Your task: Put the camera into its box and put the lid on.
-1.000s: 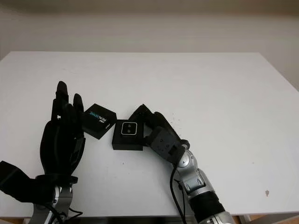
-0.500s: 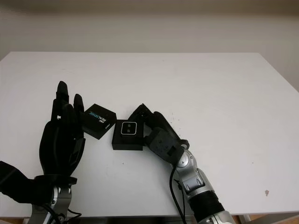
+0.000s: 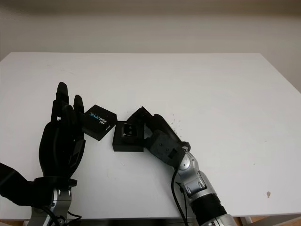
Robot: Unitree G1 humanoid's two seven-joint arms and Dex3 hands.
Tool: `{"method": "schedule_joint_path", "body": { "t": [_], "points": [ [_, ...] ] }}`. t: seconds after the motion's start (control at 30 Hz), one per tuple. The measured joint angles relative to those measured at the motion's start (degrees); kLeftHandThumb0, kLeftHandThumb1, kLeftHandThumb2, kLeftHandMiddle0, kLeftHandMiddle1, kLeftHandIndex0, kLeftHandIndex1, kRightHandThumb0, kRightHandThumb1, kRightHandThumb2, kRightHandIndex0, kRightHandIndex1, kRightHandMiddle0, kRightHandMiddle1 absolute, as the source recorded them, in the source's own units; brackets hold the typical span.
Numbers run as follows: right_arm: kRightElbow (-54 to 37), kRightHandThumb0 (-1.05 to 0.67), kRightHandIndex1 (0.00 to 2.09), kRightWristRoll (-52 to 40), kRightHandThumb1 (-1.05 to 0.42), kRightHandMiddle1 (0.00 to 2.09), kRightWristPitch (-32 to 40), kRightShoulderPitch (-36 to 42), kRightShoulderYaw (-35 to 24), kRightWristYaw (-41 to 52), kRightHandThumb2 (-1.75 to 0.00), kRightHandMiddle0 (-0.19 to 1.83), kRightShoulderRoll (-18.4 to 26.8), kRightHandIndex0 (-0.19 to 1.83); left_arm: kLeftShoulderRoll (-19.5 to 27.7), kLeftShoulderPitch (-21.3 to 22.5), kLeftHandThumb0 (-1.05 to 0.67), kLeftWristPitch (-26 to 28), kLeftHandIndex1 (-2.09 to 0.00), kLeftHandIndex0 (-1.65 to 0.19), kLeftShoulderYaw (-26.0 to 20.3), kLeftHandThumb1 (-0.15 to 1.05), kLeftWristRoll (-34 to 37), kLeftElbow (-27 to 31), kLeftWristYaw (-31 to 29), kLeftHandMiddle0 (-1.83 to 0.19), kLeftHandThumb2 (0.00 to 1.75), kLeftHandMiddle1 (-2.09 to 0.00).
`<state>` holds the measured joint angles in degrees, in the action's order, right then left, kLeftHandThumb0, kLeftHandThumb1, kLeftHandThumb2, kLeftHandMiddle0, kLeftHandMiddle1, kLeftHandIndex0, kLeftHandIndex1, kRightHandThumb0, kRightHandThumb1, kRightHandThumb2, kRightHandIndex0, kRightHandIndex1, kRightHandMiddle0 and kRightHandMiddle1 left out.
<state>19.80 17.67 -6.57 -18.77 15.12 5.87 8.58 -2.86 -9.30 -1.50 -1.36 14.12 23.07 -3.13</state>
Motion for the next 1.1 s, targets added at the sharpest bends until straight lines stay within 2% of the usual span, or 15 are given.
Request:
{"method": "schedule_joint_path", "body": {
  "t": [0.17,0.57,0.7,0.87,1.1],
  "points": [
    [0.50,-0.67,0.01,1.76,-0.91,0.12,-2.50,0.31,0.08,-1.39,-0.05,0.03,0.52,-0.02,0.13,0.00,-0.73,0.00,-0.03,0.19,-0.02,1.05,0.00,0.00,-0.31,0.19,0.52,-0.04],
    [1.41,-0.62,0.04,0.92,-0.90,0.10,-3.97,0.42,-0.65,-1.45,-0.05,0.06,0.80,-0.03,0.39,0.03,-0.73,-0.01,-0.04,0.19,-0.01,1.05,-0.05,-0.01,-0.69,0.19,0.54,-0.05],
    [3.40,-0.59,0.09,1.78,-0.88,0.13,-7.73,0.35,-1.15,-4.39,-0.05,0.14,1.05,0.08,0.38,0.02,-0.73,0.02,-0.04,0.19,0.00,1.05,-0.04,0.00,-0.56,0.18,0.54,-0.05],
    [4.24,-0.56,0.11,2.65,-0.85,0.12,-10.43,-1.44,-2.61,-6.86,-0.04,0.15,2.67,0.13,0.42,0.01,-0.73,0.10,-0.04,0.19,0.07,1.05,-0.06,0.01,-0.61,0.19,0.53,-0.05],
    [-0.98,-0.59,0.07,4.37,-0.82,0.07,-9.07,-4.10,-3.93,-7.37,-0.04,0.05,4.46,0.05,0.43,-0.05,-0.74,0.16,-0.03,0.19,0.23,1.05,-0.22,0.08,-0.58,0.18,0.53,-0.05]
  ]
}}
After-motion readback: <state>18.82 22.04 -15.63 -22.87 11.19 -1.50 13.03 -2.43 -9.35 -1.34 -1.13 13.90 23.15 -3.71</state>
